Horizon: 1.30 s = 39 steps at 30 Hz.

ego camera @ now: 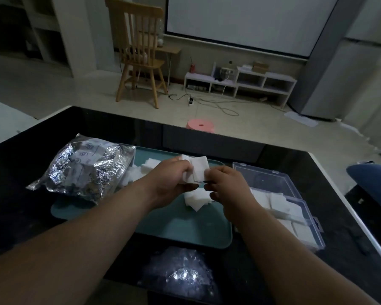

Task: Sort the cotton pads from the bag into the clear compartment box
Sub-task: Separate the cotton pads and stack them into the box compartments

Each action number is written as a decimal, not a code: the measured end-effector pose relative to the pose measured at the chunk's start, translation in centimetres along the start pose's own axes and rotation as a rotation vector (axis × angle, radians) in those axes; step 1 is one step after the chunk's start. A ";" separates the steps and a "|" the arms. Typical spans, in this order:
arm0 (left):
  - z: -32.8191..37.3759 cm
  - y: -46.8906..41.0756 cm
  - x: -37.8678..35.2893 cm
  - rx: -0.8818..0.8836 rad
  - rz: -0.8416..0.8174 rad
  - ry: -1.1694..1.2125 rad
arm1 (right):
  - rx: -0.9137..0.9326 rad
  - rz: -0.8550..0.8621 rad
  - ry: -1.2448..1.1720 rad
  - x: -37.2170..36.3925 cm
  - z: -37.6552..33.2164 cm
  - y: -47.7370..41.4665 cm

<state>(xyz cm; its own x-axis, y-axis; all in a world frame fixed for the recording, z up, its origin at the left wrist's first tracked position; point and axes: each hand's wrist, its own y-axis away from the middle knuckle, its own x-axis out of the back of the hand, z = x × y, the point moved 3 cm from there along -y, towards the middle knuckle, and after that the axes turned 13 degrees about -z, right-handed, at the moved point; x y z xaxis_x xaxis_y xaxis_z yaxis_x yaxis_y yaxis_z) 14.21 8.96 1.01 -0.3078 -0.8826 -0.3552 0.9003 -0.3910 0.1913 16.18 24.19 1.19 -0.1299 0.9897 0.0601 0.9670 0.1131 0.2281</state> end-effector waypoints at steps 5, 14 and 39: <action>-0.3 0.2 -0.8 -0.037 -0.020 0.013 | -0.031 -0.042 0.098 -0.2 0.1 0.6; -0.8 -0.1 -1.7 -0.065 -0.061 -0.143 | 0.087 0.094 0.431 -0.6 0.1 1.0; -0.9 0.7 -1.1 0.067 -0.157 0.156 | 0.326 -0.014 0.697 0.2 -1.2 2.0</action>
<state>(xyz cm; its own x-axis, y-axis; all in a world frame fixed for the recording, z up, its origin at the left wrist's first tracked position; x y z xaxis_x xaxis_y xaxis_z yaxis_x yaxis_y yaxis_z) 15.48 9.88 0.73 -0.3867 -0.7606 -0.5215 0.8209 -0.5415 0.1811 17.82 24.46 2.85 -0.1463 0.7163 0.6823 0.9658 0.2527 -0.0582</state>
